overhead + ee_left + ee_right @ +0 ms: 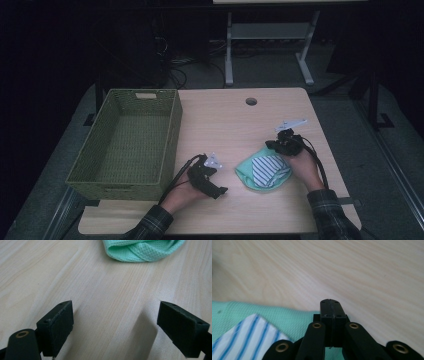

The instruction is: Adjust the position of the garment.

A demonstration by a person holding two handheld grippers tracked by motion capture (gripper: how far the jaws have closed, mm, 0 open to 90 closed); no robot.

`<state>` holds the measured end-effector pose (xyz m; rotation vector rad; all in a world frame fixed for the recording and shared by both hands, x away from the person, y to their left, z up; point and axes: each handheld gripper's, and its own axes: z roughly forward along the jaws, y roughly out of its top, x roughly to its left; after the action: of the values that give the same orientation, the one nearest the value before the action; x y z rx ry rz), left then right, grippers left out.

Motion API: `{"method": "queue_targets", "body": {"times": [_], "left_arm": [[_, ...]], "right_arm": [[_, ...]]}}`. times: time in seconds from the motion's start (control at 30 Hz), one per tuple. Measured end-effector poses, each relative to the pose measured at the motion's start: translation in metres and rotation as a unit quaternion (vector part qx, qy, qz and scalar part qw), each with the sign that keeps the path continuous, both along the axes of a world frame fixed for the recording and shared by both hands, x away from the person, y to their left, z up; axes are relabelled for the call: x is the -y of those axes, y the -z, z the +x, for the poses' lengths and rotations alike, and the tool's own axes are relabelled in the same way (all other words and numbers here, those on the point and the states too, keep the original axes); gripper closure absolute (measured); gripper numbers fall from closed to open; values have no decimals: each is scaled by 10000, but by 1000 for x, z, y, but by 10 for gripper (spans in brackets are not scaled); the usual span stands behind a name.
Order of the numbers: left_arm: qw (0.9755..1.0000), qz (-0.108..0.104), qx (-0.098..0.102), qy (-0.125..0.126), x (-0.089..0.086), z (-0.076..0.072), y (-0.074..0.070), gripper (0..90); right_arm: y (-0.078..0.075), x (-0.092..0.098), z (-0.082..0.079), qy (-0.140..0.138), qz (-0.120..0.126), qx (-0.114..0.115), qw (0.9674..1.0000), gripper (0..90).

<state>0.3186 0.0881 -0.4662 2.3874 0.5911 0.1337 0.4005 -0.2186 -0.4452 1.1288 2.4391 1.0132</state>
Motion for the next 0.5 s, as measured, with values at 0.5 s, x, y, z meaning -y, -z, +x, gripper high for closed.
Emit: {"method": "queue_targets", "body": {"times": [0.5], "left_arm": [[9998,129,176,41,1,-3,1,127]], "right_arm": [[15,1,23,48,-93,-272,9996,900]]}}
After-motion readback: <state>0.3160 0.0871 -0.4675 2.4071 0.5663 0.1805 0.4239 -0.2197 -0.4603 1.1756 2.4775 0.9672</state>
